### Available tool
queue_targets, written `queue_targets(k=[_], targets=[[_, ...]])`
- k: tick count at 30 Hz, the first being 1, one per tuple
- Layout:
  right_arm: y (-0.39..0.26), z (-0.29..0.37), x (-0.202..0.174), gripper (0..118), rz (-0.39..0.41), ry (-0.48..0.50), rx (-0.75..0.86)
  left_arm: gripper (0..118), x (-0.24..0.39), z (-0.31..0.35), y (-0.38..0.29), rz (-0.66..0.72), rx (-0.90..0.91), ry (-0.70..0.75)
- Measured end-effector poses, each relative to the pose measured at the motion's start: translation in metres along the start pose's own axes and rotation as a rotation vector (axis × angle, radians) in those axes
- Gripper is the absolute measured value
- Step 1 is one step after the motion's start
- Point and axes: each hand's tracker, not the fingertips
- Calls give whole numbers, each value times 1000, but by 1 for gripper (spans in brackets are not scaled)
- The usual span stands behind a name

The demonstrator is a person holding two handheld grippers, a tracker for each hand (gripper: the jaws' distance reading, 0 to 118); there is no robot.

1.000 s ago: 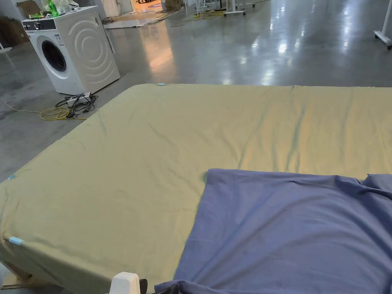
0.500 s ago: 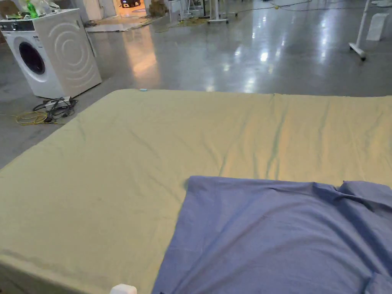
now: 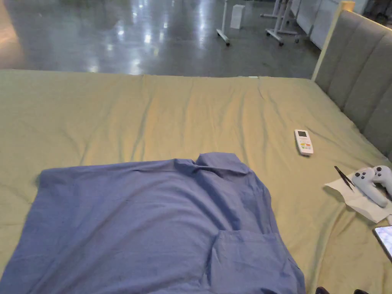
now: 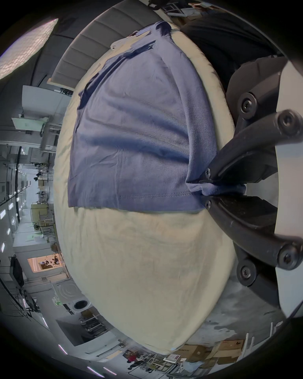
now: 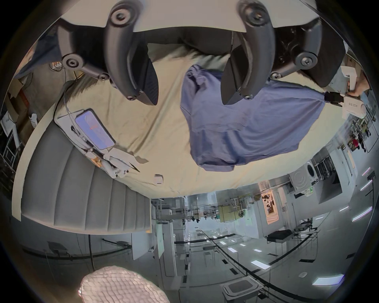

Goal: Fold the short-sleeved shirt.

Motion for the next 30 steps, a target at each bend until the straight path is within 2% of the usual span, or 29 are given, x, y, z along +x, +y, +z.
queue_targets(k=[4, 7, 10, 13, 14, 16, 19, 21, 23, 24, 25, 28, 30], targets=[[-10, -36, 9, 66, -14, 26, -89, 10, 5, 2, 0, 19, -8, -4], [-12, -56, 5, 66, -39, 83, -134, 10, 9, 5, 3, 13, -15, 3], [-12, -65, -5, 66, -27, 139, -131, 10, 6, 0, 4, 13, -20, 8], [-10, -81, -13, 65, -6, 148, -165, 10, 6, -1, 4, 10, -21, 13], [-10, -89, -13, 60, -7, 141, -182, 10, 5, -3, 2, 12, -21, 13], [-12, -102, -8, 40, -34, 146, -216, 10, 2, -4, 1, 14, -21, 9], [-10, -109, -6, 28, -68, 176, -257, 10, 4, -2, 1, 20, -17, 3], [-9, -109, -10, 15, -22, 161, -271, 10, 4, -2, 0, 24, -15, 1], [-10, -108, -13, 13, 8, 168, -261, 11, 6, 1, -1, 22, -10, 2], [-10, -106, -15, 6, 12, 179, -263, 11, 7, 2, -2, 18, -5, 3], [-9, -104, -16, 5, 16, 185, -264, 10, 7, 5, -3, 7, 5, 3], [-8, -93, -16, 4, 17, 192, -208, 6, 4, 20, -13, -26, 158, -100], [-3, -84, -14, 4, -5, 197, -150, 6, 7, 29, -10, -33, 193, -43]])
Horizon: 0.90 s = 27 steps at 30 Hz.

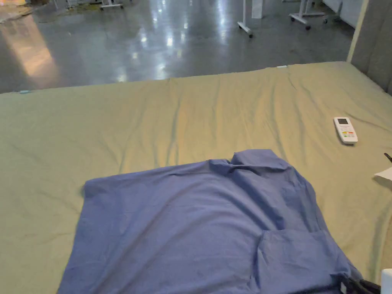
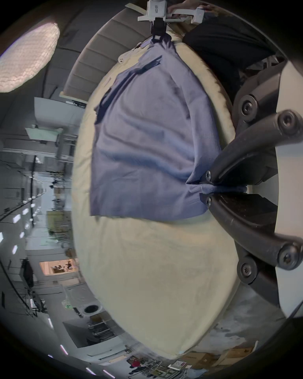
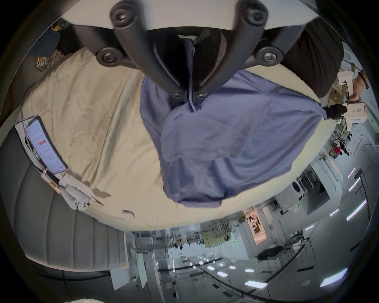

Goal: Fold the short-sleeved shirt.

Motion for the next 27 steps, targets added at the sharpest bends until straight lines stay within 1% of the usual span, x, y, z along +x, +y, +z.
queue_targets(k=[1, 4, 5, 6, 8, 10, 13, 16, 17, 20, 21, 23, 24, 25, 26, 27], targets=[[1, 5, -1, 4, -9, 13, 13, 6, 0, 3, 3, -4, 12, 6], [11, 14, -1, 4, -29, 29, 53, 6, -6, 14, 25, 37, 21, -37], [21, 17, -6, 4, -27, 33, 64, 6, -9, 15, 34, 43, 22, -51], [32, 13, -7, 4, -13, 45, 59, 6, -11, 15, 44, 39, 31, -60], [58, 1, -10, 4, 25, 32, 64, 6, -19, 7, 67, 10, 40, -70], [86, -14, -12, 4, 33, 28, 71, 6, -24, -6, 94, -16, 38, -54], [126, -54, -3, 4, 36, 17, 63, 6, -30, -39, 139, -20, -1, -47], [159, -100, -6, 4, 70, -38, 2, 6, -31, -83, 170, -14, -87, -35], [164, -118, 9, 4, 57, -57, -7, 6, -30, -96, 176, -12, -100, -39], [172, -165, 9, 4, 70, -76, -111, 6, -32, -141, 184, 20, -179, -10], [172, -177, 9, 4, 78, -108, -128, 6, -32, -153, 183, 48, -212, -11], [165, -192, 10, 5, 94, -121, -150, 6, -31, -165, 179, 45, -213, -2], [160, -199, 11, 5, 89, -122, -152, 6, -33, -163, 175, 69, -227, -10], [155, -202, 12, 12, 86, -125, -153, 8, -34, -168, 172, 91, -239, -15], [151, -202, 14, 30, 81, -125, -154, 18, -34, -161, 165, 103, -216, 2], [148, -197, 17, 54, 76, -123, -153, 41, -35, -155, 161, 118, -199, 6]])
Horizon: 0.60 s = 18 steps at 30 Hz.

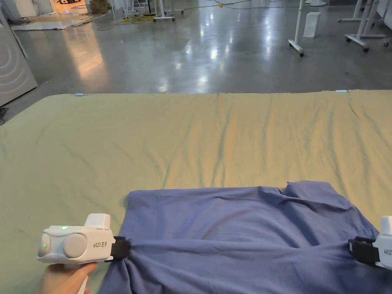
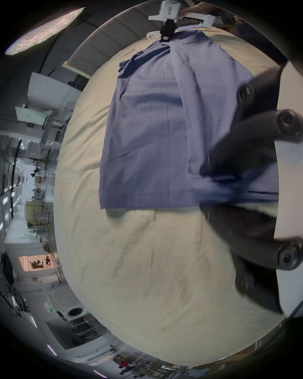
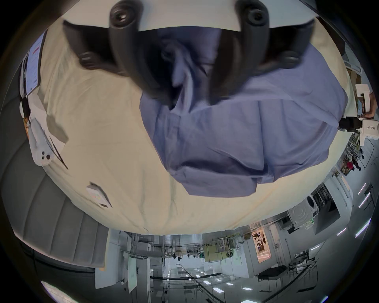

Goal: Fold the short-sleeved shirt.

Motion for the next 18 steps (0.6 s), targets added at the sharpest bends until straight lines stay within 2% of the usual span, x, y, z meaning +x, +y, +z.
queue_targets(k=[1, 2, 5, 8, 12, 14, 17, 18], targets=[[-3, 5, 2, 63, -4, -1, 14, 59, -4, 7, 0, 17, 16, -21], [-5, 20, 3, 62, -6, -3, 63, 66, -6, 20, -2, 35, 40, -48], [-12, 69, 7, 62, 3, 26, 205, 65, -1, 70, -10, -23, 152, -81], [-28, 135, 4, 62, 6, 30, 385, 65, 16, 152, -30, -116, 374, -81], [-53, 240, -34, 62, 20, -3, 628, 65, 42, 247, -66, -106, 670, -79], [-70, 260, -40, 62, -2, 4, 678, 65, 58, 276, -85, -127, 775, -53], [-90, 291, -57, 62, 23, 11, 706, 61, 89, 308, -108, -212, 857, 28], [-94, 297, -64, 56, 32, 10, 705, 59, 98, 316, -116, -238, 875, 56]])
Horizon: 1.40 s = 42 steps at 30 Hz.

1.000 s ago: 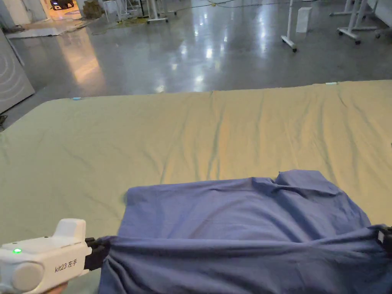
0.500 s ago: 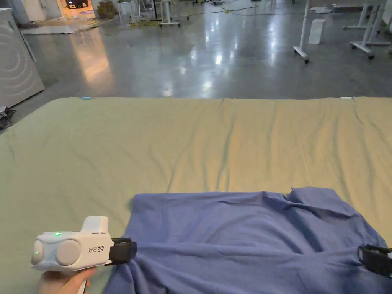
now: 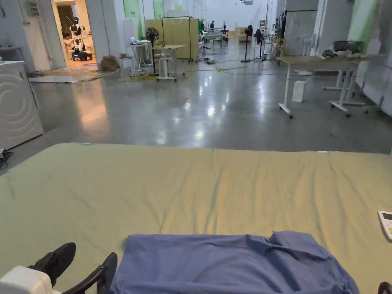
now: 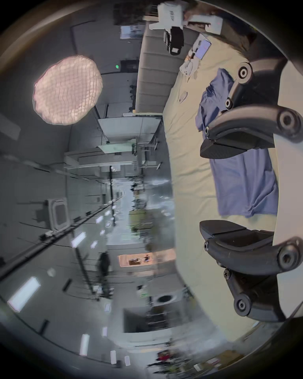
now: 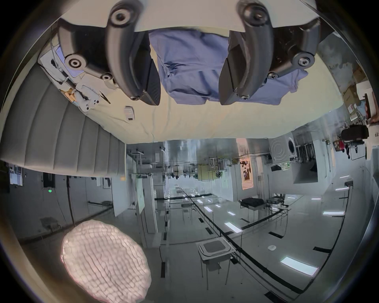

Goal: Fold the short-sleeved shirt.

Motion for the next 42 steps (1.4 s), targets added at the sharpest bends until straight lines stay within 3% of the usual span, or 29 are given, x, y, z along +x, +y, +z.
queue_targets(k=[2, 3, 4, 8, 9, 13, 26, 28, 29, 30, 32, 37, 42], targets=[[4, 16, -12, 38, 14, 5, -21, 47, 13, 9, -6, -52, 49, -7], [1, 21, -14, 25, 0, 26, -26, 31, 18, 11, -7, -43, 45, -12], [-4, 24, -16, 20, -61, 60, -63, 17, 21, 13, -7, -28, 32, -18], [-11, 36, -24, 9, -52, 59, -67, 11, 34, 22, -12, 50, -24, -117], [-11, 38, -26, 0, -38, 59, -71, 2, 36, 24, -12, 55, -32, -137], [-11, 44, -30, 0, 32, 70, -64, 0, 41, 30, -13, 54, -65, -121], [-20, 39, -25, 0, -2, 77, -92, 0, -10, 18, -49, 164, -223, 6], [-25, 36, -25, 0, -21, 81, -116, 8, -23, 11, -60, 242, -260, 33], [-28, 35, -25, 0, -28, 81, -117, 20, -31, 6, -68, 278, -273, 40], [-30, 34, -24, 0, -38, 84, -127, 43, -36, 1, -73, 305, -284, 46], [-36, 31, -24, 0, -54, 88, -153, 73, -40, -13, -85, 327, -330, 45], [-47, 24, -26, 0, -45, 79, -215, 77, -56, -71, -139, 419, -424, 32], [-54, 24, -22, 0, -60, 68, -251, 76, -58, -141, -197, 351, -600, 26]])
